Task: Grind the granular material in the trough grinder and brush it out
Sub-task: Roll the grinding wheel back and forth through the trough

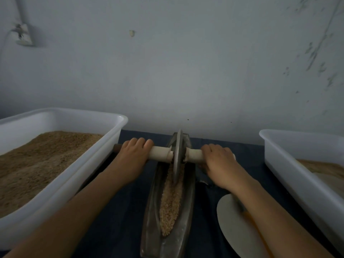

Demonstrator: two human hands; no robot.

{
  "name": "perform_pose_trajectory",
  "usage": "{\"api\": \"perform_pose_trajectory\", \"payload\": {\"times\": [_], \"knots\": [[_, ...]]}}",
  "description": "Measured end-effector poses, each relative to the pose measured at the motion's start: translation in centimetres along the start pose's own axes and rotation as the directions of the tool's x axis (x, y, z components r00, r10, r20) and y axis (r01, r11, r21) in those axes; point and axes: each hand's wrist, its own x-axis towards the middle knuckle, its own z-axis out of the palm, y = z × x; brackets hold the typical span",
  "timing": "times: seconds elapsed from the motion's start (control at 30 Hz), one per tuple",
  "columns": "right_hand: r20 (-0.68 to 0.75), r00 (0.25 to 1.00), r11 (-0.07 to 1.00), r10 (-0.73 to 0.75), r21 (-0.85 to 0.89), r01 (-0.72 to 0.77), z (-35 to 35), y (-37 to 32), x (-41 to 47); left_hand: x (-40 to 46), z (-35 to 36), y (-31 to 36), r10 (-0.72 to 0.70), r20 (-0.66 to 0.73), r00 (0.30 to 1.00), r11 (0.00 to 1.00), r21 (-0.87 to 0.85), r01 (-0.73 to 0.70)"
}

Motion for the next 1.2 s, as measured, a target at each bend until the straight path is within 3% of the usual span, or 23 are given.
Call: {"api": "perform_pose_trajectory", "payload": {"times": [0.13,0.27,0.37,0.47,0.6,0.77,0.97,1.07,1.2], "knots": [[0.052,0.999,1.0,-0.014,0.006,0.014,-0.4,-0.2,-0.5,-0.1,-0.5,0.0,-0.002,0.055,0.998,1.0,0.0,0.002],[0.259,0.965,0.996,-0.041,0.09,0.019,-2.5,-0.9,-1.5,-1.0,-2.2,-0.2,0.039,0.242,0.97,0.999,0.009,-0.042],[0.414,0.908,0.985,-0.072,0.173,-0.001,-4.5,-1.5,-2.4,-1.9,-3.9,-0.1,0.077,0.395,0.915,0.997,-0.024,-0.074],[0.477,0.869,0.974,-0.13,0.227,0.021,-5.9,-1.8,-3.2,-2.4,-5.6,-0.2,0.105,0.565,0.819,0.994,-0.085,-0.069],[0.516,0.844,0.967,-0.148,0.256,0.013,-6.5,-1.8,-3.5,-2.5,-6.3,-0.4,0.155,0.621,0.768,0.985,-0.156,-0.073],[0.408,0.907,0.984,-0.103,0.175,0.032,-5.0,-1.5,-2.3,-1.8,-4.8,-0.7,0.134,0.531,0.836,0.982,-0.187,-0.039],[0.1,0.994,0.997,-0.032,0.067,0.026,-1.5,-0.4,-1.2,-0.8,-1.6,-0.8,0.039,0.186,0.982,0.999,-0.044,-0.031],[-0.012,1.0,0.999,0.013,0.048,-0.013,-0.1,-0.3,-0.9,-0.6,-0.3,0.0,-0.022,0.011,1.0,1.0,0.013,0.022],[-0.013,0.999,0.999,0.031,0.042,-0.031,0.2,-0.1,-0.9,-0.4,0.0,0.4,-0.021,-0.026,0.999,0.999,0.03,0.022]]}}
